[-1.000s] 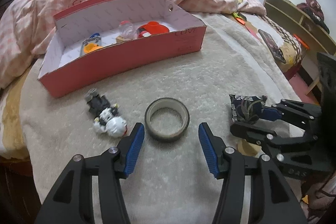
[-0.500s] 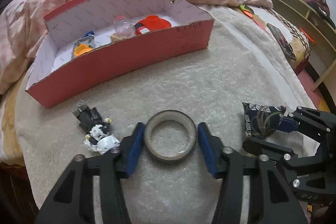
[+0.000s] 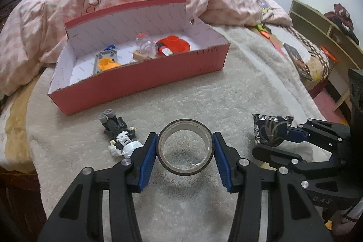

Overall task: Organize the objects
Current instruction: 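Carry the tape roll and black pouch up and over the red box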

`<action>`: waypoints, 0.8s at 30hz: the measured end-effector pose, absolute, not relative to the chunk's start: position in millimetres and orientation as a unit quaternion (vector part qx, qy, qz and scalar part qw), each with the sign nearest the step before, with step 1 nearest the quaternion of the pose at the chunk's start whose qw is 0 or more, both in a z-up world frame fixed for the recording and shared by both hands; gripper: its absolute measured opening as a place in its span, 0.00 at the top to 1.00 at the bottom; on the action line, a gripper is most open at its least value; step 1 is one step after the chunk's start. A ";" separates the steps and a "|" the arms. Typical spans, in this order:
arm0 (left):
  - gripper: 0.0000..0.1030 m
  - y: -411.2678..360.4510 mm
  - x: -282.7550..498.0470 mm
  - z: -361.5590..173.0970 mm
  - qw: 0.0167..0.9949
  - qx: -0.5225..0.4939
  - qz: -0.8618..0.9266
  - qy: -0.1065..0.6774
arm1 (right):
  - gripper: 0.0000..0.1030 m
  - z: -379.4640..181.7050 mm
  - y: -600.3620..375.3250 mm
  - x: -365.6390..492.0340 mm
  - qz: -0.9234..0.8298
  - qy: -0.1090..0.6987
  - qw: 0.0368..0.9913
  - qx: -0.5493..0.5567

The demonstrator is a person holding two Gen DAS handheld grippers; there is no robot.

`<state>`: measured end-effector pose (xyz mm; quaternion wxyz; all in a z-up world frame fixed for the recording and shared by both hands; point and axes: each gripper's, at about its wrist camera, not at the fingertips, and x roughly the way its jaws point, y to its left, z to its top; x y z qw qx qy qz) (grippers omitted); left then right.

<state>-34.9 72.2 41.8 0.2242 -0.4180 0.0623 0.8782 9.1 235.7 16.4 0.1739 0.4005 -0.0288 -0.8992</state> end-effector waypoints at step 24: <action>0.53 4.4 -108.9 81.5 0.168 -0.391 0.905 0.010 | 0.61 63.0 217.1 -64.5 -0.900 -0.007 0.198 0.389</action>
